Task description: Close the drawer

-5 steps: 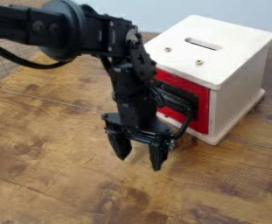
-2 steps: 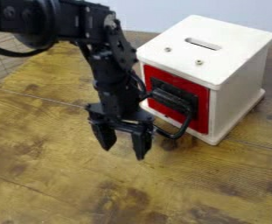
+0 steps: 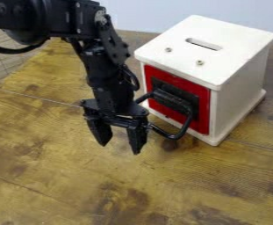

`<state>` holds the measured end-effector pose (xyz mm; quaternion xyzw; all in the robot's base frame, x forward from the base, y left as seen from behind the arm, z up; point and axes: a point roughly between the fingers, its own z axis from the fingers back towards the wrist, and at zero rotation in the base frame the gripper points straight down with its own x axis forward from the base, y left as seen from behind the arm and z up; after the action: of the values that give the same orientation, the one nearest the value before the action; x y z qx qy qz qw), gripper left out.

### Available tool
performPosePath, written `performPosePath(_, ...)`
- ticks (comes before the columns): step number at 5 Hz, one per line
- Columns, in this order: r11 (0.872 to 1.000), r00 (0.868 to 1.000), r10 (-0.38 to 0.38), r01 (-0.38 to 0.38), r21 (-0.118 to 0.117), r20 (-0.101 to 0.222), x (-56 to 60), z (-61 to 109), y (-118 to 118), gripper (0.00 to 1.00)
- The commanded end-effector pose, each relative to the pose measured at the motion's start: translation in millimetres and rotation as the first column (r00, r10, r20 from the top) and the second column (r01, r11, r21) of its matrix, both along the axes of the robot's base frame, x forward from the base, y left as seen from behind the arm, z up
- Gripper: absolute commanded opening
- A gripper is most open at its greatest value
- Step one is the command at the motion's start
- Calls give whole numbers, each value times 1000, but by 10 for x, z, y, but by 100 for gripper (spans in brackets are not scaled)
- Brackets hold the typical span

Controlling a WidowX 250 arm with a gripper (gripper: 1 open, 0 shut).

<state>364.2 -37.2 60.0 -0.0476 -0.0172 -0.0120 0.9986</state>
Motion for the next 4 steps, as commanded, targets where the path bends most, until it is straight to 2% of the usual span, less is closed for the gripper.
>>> performPosePath(1, 1000, 997, -23, 24, -9, 67, 116, 155, -88, 100)
performPosePath(2, 999, 997, -43, 44, -12, 67, 152, 104, -153, 100)
performPosePath(4, 999, 998, -27, 28, -16, 64, 149, 191, 0, 100)
